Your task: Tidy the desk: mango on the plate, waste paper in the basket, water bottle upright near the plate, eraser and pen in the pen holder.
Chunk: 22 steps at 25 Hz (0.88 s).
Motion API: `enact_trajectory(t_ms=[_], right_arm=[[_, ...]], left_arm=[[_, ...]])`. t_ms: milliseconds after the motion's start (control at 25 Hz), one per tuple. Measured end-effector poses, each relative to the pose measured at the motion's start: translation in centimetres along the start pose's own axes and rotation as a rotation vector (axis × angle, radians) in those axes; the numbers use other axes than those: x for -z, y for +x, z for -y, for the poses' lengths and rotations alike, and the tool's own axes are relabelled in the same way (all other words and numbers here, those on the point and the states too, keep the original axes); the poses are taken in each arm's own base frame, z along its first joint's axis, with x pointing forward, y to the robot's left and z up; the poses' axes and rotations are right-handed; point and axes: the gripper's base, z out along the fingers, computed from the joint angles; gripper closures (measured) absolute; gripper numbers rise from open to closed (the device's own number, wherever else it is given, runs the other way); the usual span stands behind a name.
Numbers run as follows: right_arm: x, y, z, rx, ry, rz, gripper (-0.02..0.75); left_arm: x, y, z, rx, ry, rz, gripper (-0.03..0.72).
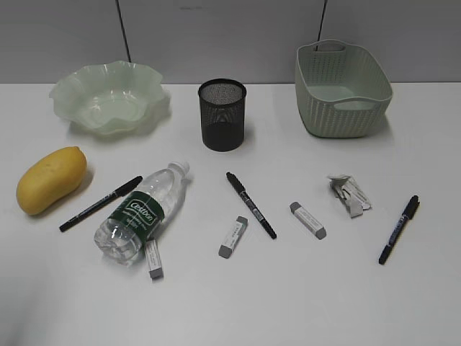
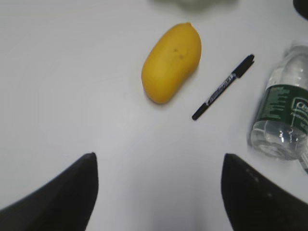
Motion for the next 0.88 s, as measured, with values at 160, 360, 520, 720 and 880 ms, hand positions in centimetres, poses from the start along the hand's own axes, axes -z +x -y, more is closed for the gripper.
enact_trajectory(t_ms=[160,360,520,720,880], right_arm=[[0.0,0.0,0.0,0.000,0.000,0.000,0.281],[0.0,0.0,0.0,0.000,-0.001,0.000,0.281],[0.0,0.0,0.0,0.000,-0.001,0.000,0.281],[0.0,0.0,0.0,0.000,-0.001,0.000,0.281],[0.0,0.0,0.0,0.000,-0.001,0.000,0.281]], left_arm=[[-4.8,-1.9,0.3,-0.031,0.024,-0.178,0.069],[-9.5,-5.0,0.5,-0.123,0.050,-0.287,0.038],[-13.4,-6.6,0.6,-0.186,0.067,-0.376,0.024],[-18.3,-7.0,0.5,-0.233,0.088,-0.490,0.017],[-20.9,-7.4,0.5,-0.272,0.099,-0.513,0.010]])
